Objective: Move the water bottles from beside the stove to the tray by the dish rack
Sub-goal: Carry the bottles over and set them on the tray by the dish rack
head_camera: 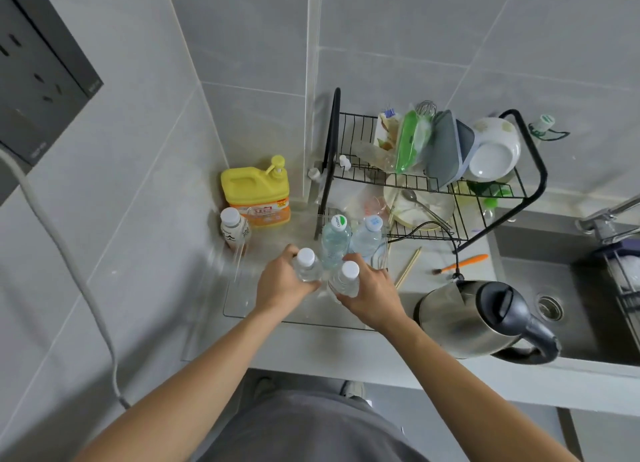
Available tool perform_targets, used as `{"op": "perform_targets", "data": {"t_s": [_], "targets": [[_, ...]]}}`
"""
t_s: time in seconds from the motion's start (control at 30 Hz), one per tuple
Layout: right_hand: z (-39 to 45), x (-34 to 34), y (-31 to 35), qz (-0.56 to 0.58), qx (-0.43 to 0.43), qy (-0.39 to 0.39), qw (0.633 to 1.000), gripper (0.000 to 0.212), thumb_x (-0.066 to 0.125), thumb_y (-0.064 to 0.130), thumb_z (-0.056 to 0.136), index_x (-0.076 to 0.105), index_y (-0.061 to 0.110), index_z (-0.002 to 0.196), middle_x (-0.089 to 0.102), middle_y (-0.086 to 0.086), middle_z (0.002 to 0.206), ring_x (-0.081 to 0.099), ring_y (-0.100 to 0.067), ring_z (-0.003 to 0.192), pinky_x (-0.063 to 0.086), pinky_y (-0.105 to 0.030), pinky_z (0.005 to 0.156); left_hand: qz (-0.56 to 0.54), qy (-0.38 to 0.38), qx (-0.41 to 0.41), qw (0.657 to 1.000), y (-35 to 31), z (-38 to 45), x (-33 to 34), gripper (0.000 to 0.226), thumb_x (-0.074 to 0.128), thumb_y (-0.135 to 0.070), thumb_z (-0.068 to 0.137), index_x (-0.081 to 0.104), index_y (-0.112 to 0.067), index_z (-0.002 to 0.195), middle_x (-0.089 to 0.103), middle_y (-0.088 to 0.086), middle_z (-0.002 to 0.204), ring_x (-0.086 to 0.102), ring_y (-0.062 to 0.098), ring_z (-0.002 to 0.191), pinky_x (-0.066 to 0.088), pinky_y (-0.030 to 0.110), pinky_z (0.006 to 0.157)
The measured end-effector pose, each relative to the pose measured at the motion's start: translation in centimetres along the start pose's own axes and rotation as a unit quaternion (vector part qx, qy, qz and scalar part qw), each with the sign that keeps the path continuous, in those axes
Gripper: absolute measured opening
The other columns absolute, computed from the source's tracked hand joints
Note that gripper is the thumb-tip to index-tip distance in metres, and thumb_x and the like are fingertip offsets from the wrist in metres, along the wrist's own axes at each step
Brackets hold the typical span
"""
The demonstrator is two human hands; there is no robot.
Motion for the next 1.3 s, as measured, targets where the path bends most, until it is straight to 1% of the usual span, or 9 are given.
{"op": "perform_targets", "data": {"t_s": [0.2,0.37,0.5,0.6,0.73,0.97,1.1,1.2,1.3], "targets": [[0.6,-1.5,0.0,0.056,-0.026,0.014,0.998,0.056,0.085,0.038,0.083,0.054,0.023,0.127,0.055,0.004,0.121,0.061,-0.024,0.093,0.055,-0.040,0.078,-0.003,0.010,0.094,0.996,-1.4,-0.4,-0.5,0.048,0.092,-0.038,0.069,0.061,-0.032,0.105,0.070,-0.012,0.100,0.066,0.016,0.094,0.056,0.037,0.080],[1.2,-4.2,-0.7,0.040,-0.047,-0.029,0.998,0.035,0.084,0.034,0.086,0.068,0.020,0.114,0.052,0.002,0.101,0.058,-0.022,0.077,0.058,-0.043,0.071,0.042,0.084,0.196,0.976,-2.8,0.1,-1.6,0.037,0.091,-0.024,0.076,0.072,-0.031,0.106,0.062,-0.010,0.103,0.064,0.013,0.097,0.054,0.046,0.090],[1.4,-4.9,0.1,-0.018,-0.045,-0.014,0.999,0.035,0.079,0.052,0.086,0.068,0.027,0.108,0.060,0.007,0.088,0.061,-0.020,0.073,0.056,-0.039,0.066,0.149,0.132,0.268,0.943,-4.3,-0.1,-1.7,0.040,0.081,-0.021,0.089,0.069,-0.038,0.123,0.048,-0.012,0.107,0.054,0.009,0.097,0.049,0.036,0.079],[2.1,-5.1,0.6,-0.051,-0.031,0.003,0.998,0.039,0.075,0.059,0.086,0.066,0.026,0.104,0.067,0.004,0.089,0.063,-0.025,0.077,0.054,-0.037,0.068,0.209,0.149,0.296,0.920,-5.2,-0.1,-1.7,0.029,0.075,-0.021,0.094,0.065,-0.034,0.118,0.047,-0.010,0.104,0.049,0.010,0.090,0.037,0.030,0.065],[3.4,-5.1,2.2,-0.119,-0.074,0.042,0.989,0.032,0.071,0.050,0.092,0.066,0.022,0.107,0.072,0.001,0.099,0.067,-0.029,0.088,0.052,-0.037,0.073,0.201,0.104,0.286,0.931,-5.2,0.0,-3.0,0.028,0.077,-0.037,0.092,0.058,-0.025,0.109,0.068,-0.005,0.095,0.060,0.018,0.081,0.042,0.036,0.064],[5.9,-4.5,7.0,-0.190,-0.152,0.101,0.965,0.032,0.067,0.053,0.093,0.065,0.027,0.111,0.072,-0.001,0.112,0.068,-0.032,0.102,0.053,-0.039,0.077,0.181,0.043,0.231,0.955,-3.4,1.9,-6.2,0.030,0.080,-0.045,0.086,0.059,-0.025,0.095,0.064,-0.007,0.080,0.061,0.022,0.079,0.046,0.038,0.062],[8.0,-4.5,10.2,-0.229,-0.192,0.121,0.947,0.034,0.067,0.049,0.095,0.066,0.025,0.118,0.072,-0.002,0.118,0.067,-0.030,0.110,0.048,-0.037,0.080,0.177,0.022,0.192,0.965,-3.1,3.2,-8.1,0.041,0.084,-0.040,0.084,0.067,-0.025,0.118,0.057,-0.017,0.082,0.063,0.022,0.093,0.039,0.033,0.066],[9.8,-4.5,12.2,-0.256,-0.216,0.122,0.934,0.036,0.067,0.049,0.095,0.065,0.024,0.121,0.071,-0.004,0.121,0.067,-0.032,0.111,0.050,-0.040,0.090,0.191,0.010,0.156,0.969,-3.1,4.3,-9.4,0.050,0.083,-0.037,0.086,0.068,-0.031,0.133,0.070,-0.009,0.104,0.066,0.025,0.107,0.038,0.029,0.072],[11.7,-4.1,13.5,-0.284,-0.233,0.112,0.924,0.038,0.067,0.049,0.095,0.065,0.023,0.122,0.071,-0.004,0.121,0.067,-0.032,0.113,0.047,-0.040,0.095,0.232,-0.001,0.132,0.964,-3.0,5.3,-10.2,0.036,0.084,-0.036,0.082,0.073,-0.031,0.117,0.075,-0.001,0.109,0.069,0.028,0.106,0.039,0.030,0.071]]}}
Point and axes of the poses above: each hand's wrist, its own z-axis towards the middle knuckle, its own x-axis out of the palm, y = z × x, the point moved 7 cm from there along z, towards the middle knuckle
